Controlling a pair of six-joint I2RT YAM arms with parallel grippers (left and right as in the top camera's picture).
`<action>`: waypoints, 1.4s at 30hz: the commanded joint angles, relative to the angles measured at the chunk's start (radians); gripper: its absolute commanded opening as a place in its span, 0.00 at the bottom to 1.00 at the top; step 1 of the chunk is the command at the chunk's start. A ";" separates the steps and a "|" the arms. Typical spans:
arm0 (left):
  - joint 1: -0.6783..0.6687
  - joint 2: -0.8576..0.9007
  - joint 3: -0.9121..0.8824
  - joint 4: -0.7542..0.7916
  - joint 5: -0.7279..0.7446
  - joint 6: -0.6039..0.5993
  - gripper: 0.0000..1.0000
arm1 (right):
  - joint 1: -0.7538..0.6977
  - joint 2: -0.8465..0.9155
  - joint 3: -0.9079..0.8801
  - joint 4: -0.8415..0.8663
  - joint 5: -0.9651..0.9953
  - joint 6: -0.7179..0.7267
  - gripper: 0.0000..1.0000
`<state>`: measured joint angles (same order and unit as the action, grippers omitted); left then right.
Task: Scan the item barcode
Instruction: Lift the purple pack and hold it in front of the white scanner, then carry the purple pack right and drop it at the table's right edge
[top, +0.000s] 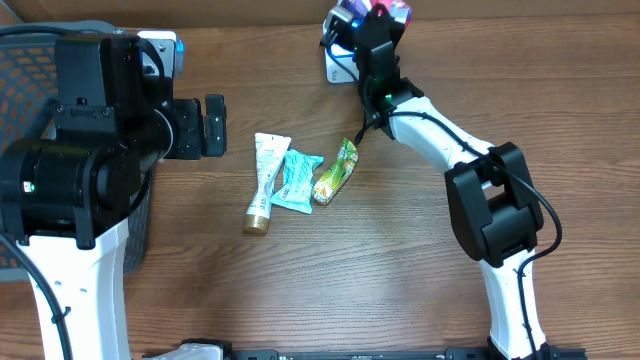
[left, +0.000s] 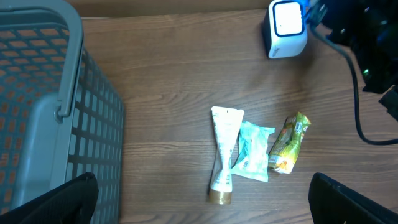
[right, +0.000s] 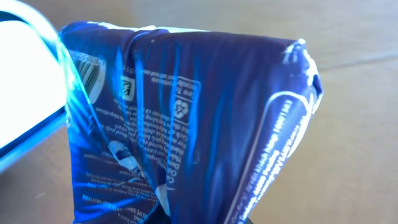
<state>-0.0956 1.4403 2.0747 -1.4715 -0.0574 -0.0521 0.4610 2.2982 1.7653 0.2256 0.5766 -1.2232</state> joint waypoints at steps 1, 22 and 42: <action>0.008 0.000 0.008 0.002 -0.003 0.008 1.00 | 0.030 -0.087 0.016 -0.081 -0.040 0.016 0.04; 0.008 0.000 0.008 0.002 -0.002 0.008 1.00 | -0.111 -0.702 -0.056 -1.524 -0.418 1.586 0.04; 0.008 0.000 0.008 0.002 -0.003 0.008 1.00 | -0.782 -0.616 -0.583 -1.076 -0.861 1.784 0.04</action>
<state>-0.0956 1.4406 2.0747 -1.4712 -0.0570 -0.0521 -0.2634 1.6772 1.1770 -0.8864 -0.2813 0.4484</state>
